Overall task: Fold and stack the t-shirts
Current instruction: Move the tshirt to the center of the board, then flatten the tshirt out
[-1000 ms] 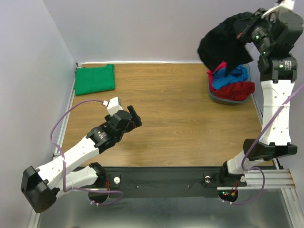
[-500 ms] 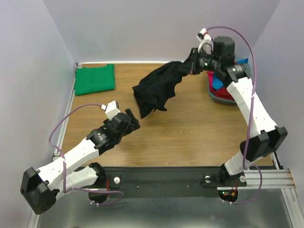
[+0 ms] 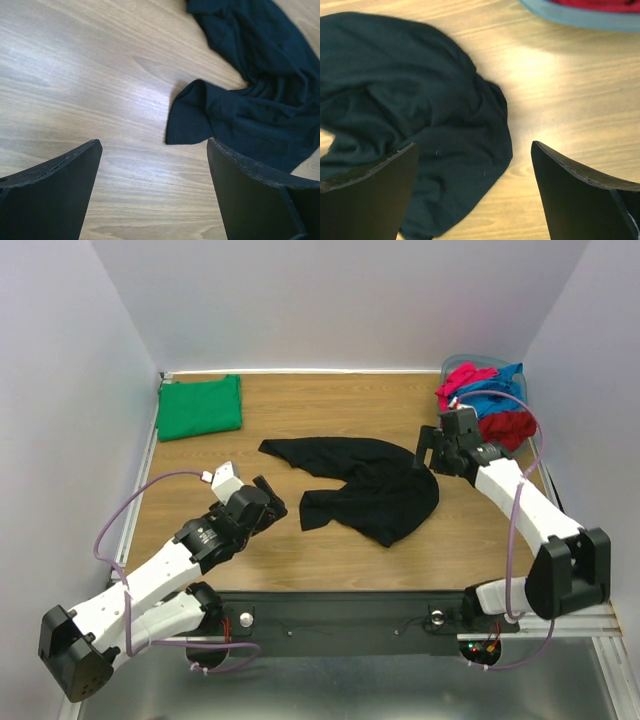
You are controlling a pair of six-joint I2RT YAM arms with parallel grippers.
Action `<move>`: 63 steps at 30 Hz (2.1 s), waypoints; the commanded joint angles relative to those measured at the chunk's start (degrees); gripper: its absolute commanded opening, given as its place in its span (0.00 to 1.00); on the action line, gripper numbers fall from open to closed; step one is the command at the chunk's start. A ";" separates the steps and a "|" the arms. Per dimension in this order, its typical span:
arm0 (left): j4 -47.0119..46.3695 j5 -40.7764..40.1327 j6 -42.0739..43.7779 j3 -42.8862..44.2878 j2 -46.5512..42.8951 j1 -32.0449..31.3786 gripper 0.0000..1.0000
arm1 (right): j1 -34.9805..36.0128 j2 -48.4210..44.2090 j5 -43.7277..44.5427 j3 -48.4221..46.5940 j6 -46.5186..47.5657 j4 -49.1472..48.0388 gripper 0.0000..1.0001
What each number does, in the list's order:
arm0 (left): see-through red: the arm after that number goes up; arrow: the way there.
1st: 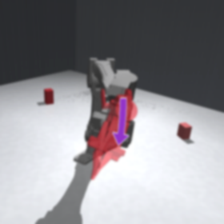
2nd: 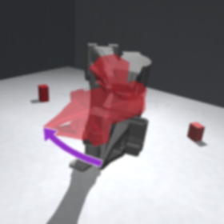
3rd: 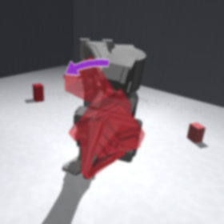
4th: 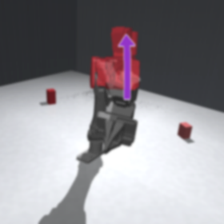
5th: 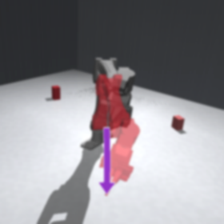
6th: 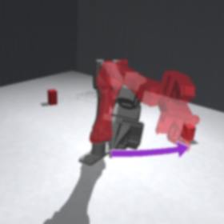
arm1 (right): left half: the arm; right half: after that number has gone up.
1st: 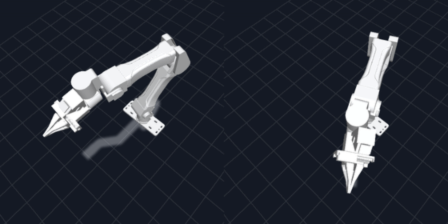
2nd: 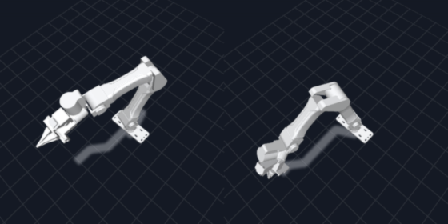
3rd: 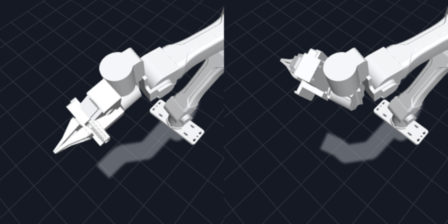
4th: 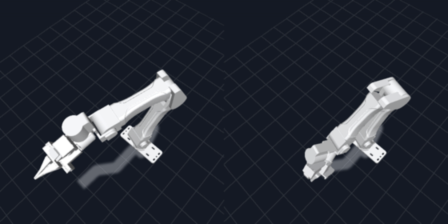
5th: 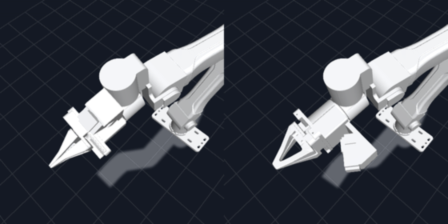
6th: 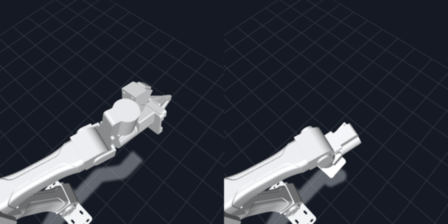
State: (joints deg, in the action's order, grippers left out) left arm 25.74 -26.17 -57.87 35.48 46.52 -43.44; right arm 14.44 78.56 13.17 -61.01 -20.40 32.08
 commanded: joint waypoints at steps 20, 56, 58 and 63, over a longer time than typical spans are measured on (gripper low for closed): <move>-27.67 16.59 11.37 10.03 38.46 1.78 0.98 | 3.76 -23.63 -10.97 20.14 -9.57 -6.41 1.00; -11.33 13.43 4.34 -11.49 3.23 1.78 0.00 | 30.47 69.31 -3.68 -78.79 21.44 -13.79 1.00; -11.06 13.69 4.43 -11.40 2.61 1.69 0.00 | 30.48 73.64 -2.72 -83.37 22.07 -14.58 1.00; -11.32 15.71 5.40 -12.19 -0.29 1.69 0.00 | 30.48 79.72 2.21 -86.47 26.90 -19.76 1.00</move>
State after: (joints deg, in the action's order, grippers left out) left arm 13.54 -10.92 -53.04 24.53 48.71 -41.89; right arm 44.69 157.47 9.65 -145.03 1.63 18.02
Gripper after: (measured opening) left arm 0.015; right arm 0.998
